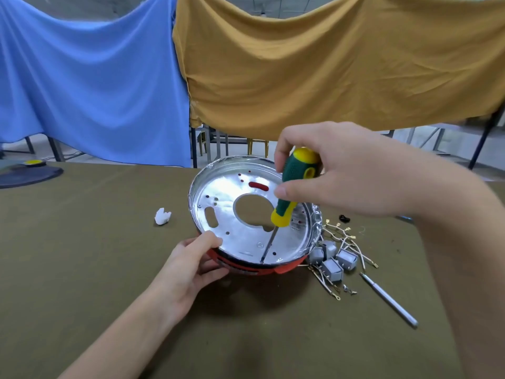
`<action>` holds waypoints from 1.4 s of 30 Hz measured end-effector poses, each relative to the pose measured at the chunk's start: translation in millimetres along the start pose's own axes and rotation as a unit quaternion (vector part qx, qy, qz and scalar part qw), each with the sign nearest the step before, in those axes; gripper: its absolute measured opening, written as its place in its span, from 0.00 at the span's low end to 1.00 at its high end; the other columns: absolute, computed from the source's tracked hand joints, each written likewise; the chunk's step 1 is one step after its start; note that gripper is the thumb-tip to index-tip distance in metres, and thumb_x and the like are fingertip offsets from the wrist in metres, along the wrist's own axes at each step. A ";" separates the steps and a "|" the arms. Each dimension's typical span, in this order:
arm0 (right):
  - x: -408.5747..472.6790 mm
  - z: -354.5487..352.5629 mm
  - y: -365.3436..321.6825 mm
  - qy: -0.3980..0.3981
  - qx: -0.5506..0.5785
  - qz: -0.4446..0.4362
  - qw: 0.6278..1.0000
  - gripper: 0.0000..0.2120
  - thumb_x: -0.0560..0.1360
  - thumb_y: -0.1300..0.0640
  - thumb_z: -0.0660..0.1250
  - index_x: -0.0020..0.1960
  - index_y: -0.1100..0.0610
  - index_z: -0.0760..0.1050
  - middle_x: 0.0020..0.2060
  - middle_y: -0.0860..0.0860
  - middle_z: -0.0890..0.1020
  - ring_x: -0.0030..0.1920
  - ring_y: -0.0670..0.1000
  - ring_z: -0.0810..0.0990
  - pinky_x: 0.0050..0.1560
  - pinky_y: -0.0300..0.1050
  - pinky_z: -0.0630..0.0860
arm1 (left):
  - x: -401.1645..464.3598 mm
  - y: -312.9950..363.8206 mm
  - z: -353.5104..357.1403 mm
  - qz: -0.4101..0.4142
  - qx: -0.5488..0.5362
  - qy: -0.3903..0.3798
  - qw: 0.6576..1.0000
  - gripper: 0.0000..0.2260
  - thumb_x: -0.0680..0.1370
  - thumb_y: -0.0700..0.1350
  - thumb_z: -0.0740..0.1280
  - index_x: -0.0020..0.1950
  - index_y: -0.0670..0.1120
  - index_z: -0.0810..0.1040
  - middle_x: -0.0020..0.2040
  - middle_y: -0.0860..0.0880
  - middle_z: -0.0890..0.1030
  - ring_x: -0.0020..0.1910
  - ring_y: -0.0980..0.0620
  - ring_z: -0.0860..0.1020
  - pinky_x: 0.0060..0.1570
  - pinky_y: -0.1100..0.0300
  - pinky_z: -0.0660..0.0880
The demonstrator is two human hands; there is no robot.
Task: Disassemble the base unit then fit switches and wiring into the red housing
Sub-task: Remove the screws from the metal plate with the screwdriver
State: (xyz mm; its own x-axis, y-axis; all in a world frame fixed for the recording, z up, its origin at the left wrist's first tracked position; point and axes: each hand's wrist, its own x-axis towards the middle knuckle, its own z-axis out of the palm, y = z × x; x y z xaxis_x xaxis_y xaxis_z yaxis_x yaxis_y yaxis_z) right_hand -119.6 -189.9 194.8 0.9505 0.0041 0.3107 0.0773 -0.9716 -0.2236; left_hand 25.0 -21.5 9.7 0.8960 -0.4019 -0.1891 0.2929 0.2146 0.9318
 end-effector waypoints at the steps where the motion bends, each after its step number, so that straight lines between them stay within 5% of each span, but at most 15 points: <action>1: -0.3 0.3 -0.7 0.019 -0.010 0.004 1.000 0.11 0.70 0.40 0.71 0.45 0.43 0.73 0.33 0.42 0.76 0.30 0.41 0.75 0.29 0.41 0.68 | -0.3 0.0 0.1 0.003 -0.001 -0.003 1.000 0.22 0.74 0.43 0.70 0.67 0.38 0.73 0.52 0.38 0.80 0.49 0.45 0.80 0.46 0.53 0.82; 4: -1.3 3.7 -7.0 0.045 -0.063 0.006 0.997 0.15 0.67 0.36 0.73 0.42 0.45 0.73 0.32 0.43 0.75 0.30 0.44 0.75 0.28 0.41 0.66 | -1.4 0.2 0.4 0.013 0.000 -0.013 1.000 0.30 0.67 0.44 0.71 0.68 0.37 0.72 0.60 0.35 0.81 0.52 0.44 0.80 0.50 0.51 0.81; 8: -2.0 4.8 -9.3 0.063 -0.060 -0.007 0.996 0.17 0.66 0.35 0.73 0.43 0.46 0.73 0.33 0.43 0.75 0.31 0.44 0.75 0.28 0.41 0.66 | -1.8 0.5 0.5 0.024 -0.019 -0.021 0.999 0.25 0.73 0.41 0.68 0.69 0.37 0.71 0.63 0.35 0.78 0.53 0.44 0.78 0.47 0.52 0.82; 12: -5.0 -2.3 -8.2 0.076 -0.001 -0.030 0.997 0.17 0.63 0.36 0.75 0.43 0.43 0.75 0.33 0.39 0.77 0.35 0.39 0.75 0.30 0.41 0.68 | -0.6 3.0 1.2 0.082 -0.062 -0.015 0.995 0.31 0.66 0.42 0.69 0.69 0.36 0.69 0.61 0.39 0.81 0.53 0.44 0.81 0.50 0.50 0.82; 18: -3.4 -0.4 -9.8 0.083 -0.015 -0.037 0.996 0.17 0.64 0.39 0.76 0.46 0.44 0.75 0.37 0.41 0.78 0.36 0.39 0.74 0.34 0.44 0.71 | 1.6 4.0 -0.1 0.134 -0.135 0.022 0.982 0.17 0.75 0.33 0.65 0.61 0.45 0.69 0.51 0.45 0.81 0.47 0.49 0.81 0.51 0.51 0.80; 22: -3.3 0.7 -9.8 0.072 -0.039 -0.025 0.996 0.16 0.64 0.39 0.76 0.45 0.44 0.75 0.39 0.42 0.77 0.37 0.41 0.74 0.35 0.44 0.71 | 1.7 4.9 1.6 0.144 -0.141 0.029 0.979 0.24 0.65 0.37 0.69 0.60 0.47 0.68 0.47 0.48 0.82 0.50 0.47 0.80 0.59 0.47 0.78; 28: -2.0 3.3 -8.5 0.081 -0.074 0.007 0.994 0.19 0.63 0.35 0.74 0.40 0.47 0.73 0.34 0.44 0.76 0.34 0.43 0.75 0.28 0.41 0.63 | -0.8 2.7 3.3 0.154 -0.126 0.033 0.979 0.27 0.66 0.38 0.70 0.63 0.45 0.69 0.48 0.49 0.83 0.51 0.48 0.81 0.61 0.45 0.77; 35: 5.2 11.8 0.2 0.097 -0.076 0.022 0.992 0.19 0.66 0.37 0.73 0.39 0.51 0.71 0.30 0.46 0.75 0.31 0.47 0.77 0.30 0.39 0.72 | 3.7 0.7 1.2 0.166 -0.132 0.062 0.975 0.17 0.76 0.32 0.65 0.60 0.46 0.69 0.51 0.48 0.81 0.48 0.50 0.83 0.60 0.46 0.77; 42: 19.7 19.5 13.8 0.097 -0.069 -0.023 0.993 0.15 0.71 0.42 0.72 0.44 0.49 0.69 0.37 0.44 0.76 0.37 0.44 0.72 0.32 0.41 0.63 | 6.2 0.1 2.5 0.206 -0.123 0.099 0.966 0.20 0.76 0.34 0.70 0.60 0.48 0.65 0.50 0.50 0.81 0.58 0.48 0.82 0.60 0.52 0.77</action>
State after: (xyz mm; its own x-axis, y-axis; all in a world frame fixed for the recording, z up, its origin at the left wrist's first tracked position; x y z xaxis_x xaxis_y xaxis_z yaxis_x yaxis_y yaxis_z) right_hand -93.9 -198.6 179.8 0.8703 0.0161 0.4922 0.0645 -0.9946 -0.0815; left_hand 29.8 -26.2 9.3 0.9925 -0.0653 0.1037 -0.0529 0.5347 0.8434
